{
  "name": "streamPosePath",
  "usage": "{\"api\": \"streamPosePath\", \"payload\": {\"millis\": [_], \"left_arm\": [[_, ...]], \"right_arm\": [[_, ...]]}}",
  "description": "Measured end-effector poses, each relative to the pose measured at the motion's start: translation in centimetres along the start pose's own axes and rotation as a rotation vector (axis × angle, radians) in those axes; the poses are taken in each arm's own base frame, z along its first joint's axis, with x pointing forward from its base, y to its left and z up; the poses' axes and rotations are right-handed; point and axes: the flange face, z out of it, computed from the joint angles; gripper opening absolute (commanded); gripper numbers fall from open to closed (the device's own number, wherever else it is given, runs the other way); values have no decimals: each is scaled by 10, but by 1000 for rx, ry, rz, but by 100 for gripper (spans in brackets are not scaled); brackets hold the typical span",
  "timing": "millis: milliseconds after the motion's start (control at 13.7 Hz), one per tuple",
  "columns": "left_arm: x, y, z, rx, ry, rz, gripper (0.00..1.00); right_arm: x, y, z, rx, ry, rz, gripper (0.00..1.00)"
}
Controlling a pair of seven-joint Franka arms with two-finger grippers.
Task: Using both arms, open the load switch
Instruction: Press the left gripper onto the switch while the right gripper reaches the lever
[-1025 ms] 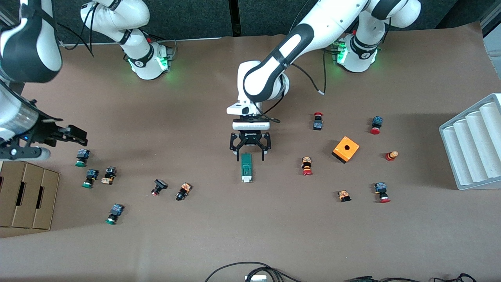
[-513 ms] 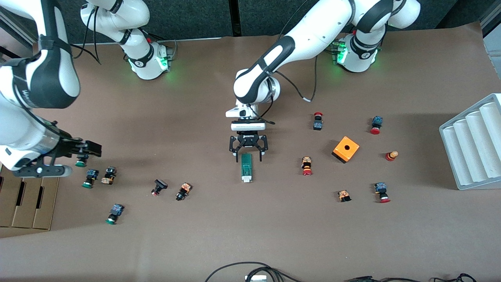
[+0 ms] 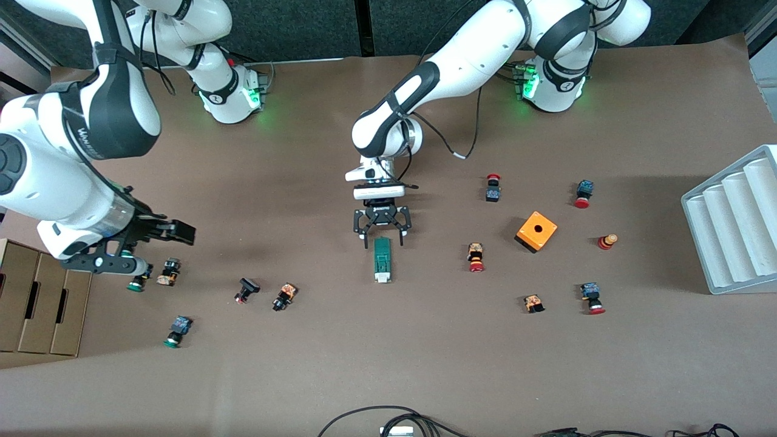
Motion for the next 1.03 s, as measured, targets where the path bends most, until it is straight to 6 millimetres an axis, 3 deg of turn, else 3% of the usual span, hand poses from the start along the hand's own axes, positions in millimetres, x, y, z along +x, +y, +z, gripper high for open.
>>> {"api": "streamPosePath", "payload": {"millis": [439, 586, 1025], "left_arm": [[-18, 5, 8, -63, 51, 30, 100], [-27, 5, 11, -83, 64, 30, 100], [-37, 1, 16, -94, 83, 35, 100]], "right_arm": [[25, -51, 33, 188, -130, 377, 99], [30, -89, 45, 197, -153, 485, 99], [26, -232, 95, 282, -134, 867, 98]]}}
